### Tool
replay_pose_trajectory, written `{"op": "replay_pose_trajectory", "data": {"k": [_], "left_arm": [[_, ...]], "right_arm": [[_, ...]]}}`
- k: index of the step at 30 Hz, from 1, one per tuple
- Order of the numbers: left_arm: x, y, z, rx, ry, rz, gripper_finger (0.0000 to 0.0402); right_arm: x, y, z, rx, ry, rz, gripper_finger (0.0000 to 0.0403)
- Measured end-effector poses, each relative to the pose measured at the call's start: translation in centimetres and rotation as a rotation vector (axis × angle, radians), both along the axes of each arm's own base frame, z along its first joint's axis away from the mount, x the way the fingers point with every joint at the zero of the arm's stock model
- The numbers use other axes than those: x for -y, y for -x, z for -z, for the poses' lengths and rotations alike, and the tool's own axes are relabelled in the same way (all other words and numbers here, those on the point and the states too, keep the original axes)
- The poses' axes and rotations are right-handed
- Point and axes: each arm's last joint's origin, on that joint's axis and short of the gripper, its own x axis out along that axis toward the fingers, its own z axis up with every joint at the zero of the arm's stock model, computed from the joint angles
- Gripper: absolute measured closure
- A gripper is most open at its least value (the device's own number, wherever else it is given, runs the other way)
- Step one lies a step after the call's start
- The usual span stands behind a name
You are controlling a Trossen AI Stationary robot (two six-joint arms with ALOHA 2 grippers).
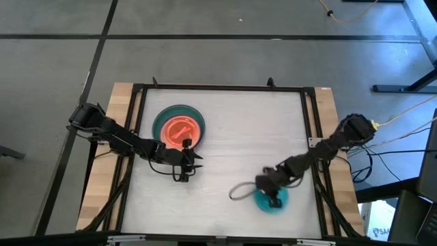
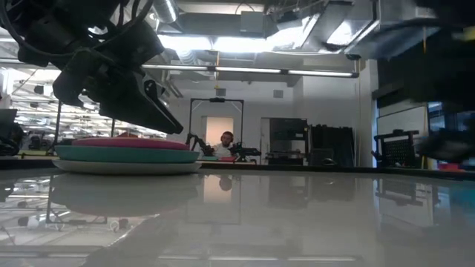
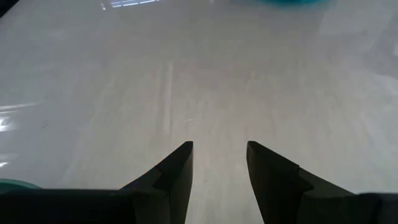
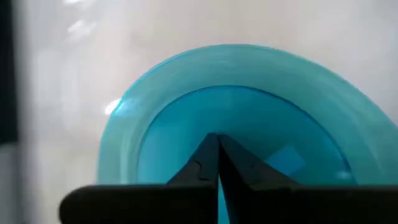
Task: Stack plastic plates
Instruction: Stack the blue plate on top of the pink plate
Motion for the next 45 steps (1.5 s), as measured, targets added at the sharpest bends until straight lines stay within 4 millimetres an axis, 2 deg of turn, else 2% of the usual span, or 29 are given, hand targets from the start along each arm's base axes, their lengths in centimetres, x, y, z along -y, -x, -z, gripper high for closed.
{"op": "replay_pose_trajectory", "data": {"k": [4, 9, 15, 20, 22, 25, 28, 30, 32, 36, 40, 45], "left_arm": [[0.0, 0.0, 0.0, 0.0, -0.005, -0.001, 0.0257], [0.0, 0.0, 0.0, 0.0, -0.005, -0.001, 0.0257], [0.0, -0.1, -0.1, 0.01, -0.005, 0.0, 0.0257], [0.0, -0.2, -0.2, 0.028, 0.0, -0.001, 0.0257], [0.0, -0.2, -0.3, 0.035, 0.001, -0.003, 0.0257], [0.0, -0.3, -0.4, 0.048, 0.002, -0.008, 0.0257], [0.0, -0.4, -0.6, 0.068, -0.003, -0.008, 0.0257], [0.0, -0.7, -0.6, 0.094, -0.039, 0.005, 0.0257], [0.0, -1.4, -0.4, 0.104, -0.073, 0.02, 0.0257], [0.3, -4.1, 0.5, 0.053, -0.098, 0.096, 0.0257], [0.8, -7.7, 1.0, -0.028, -0.102, 0.199, 0.0257], [1.1, -11.4, 1.3, -0.138, -0.151, 0.267, 0.0257]], "right_arm": [[2.6, -2.2, -0.5, 0.158, 0.21, 0.092, 0.0397], [6.7, -4.2, -0.6, 0.271, 0.42, 0.237, 0.0398], [11.4, -6.5, 1.0, 0.3, 0.47, 0.283, 0.0397], [13.5, -8.8, 1.9, 0.481, 0.49, 0.298, 0.0398], [13.9, -9.4, 1.6, 0.572, 0.509, 0.293, 0.0398], [14.2, -10.7, 0.2, 0.716, 0.595, 0.307, 0.0398], [14.3, -11.1, -0.4, 0.736, 0.686, 0.296, 0.0398], [14.1, -11.0, -1.7, 0.756, 0.712, 0.274, 0.0398], [13.5, -10.8, -3.8, 0.802, 0.741, 0.26, 0.0398], [12.1, -8.7, -7.0, 0.797, 0.8, 0.239, 0.0398], [10.9, -6.7, -9.8, 0.856, 0.791, 0.246, 0.0398], [9.7, -4.9, -10.4, 0.888, 0.773, 0.218, 0.0398]]}}
